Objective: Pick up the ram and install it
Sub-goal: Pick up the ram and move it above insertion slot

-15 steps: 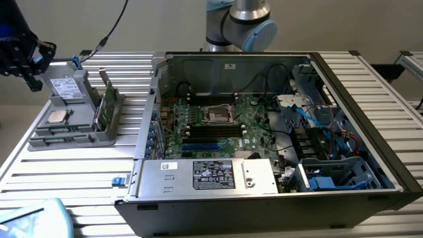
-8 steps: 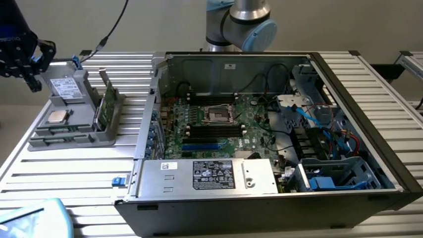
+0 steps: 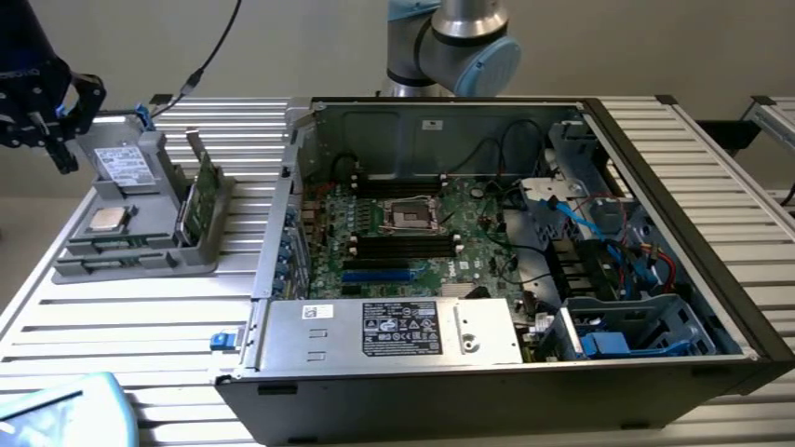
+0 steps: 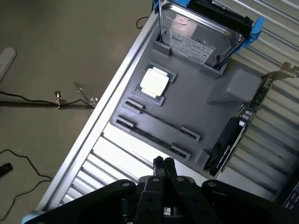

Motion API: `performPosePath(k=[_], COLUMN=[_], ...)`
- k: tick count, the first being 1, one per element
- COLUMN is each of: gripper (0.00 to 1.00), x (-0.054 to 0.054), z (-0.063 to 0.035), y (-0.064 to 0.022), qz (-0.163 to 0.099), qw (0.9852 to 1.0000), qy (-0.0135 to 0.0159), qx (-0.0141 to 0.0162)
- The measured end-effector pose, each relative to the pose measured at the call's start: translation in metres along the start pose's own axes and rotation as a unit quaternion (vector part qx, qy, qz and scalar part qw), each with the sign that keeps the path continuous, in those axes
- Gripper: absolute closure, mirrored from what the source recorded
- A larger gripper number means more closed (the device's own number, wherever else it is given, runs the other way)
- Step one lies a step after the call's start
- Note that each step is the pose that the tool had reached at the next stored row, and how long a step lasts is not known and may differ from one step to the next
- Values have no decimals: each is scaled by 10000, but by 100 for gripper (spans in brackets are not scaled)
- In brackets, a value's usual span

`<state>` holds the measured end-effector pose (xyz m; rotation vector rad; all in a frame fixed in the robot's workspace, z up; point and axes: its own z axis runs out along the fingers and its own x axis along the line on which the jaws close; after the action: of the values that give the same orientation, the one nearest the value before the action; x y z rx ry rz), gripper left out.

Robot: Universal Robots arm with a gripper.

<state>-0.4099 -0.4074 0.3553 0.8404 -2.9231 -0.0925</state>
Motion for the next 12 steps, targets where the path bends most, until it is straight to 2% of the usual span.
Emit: performPosePath(k=[3,6,9,12], gripper=[89,89,89,89], x=[0,0,-1,-1], z=[1,4,6,8], y=[1,0,0,-1], qz=[-279,-555,-824,-1102], qw=[9996,9985,9966,9939], qy=[6,4,8,16], qx=[-9,-26,-35,-41])
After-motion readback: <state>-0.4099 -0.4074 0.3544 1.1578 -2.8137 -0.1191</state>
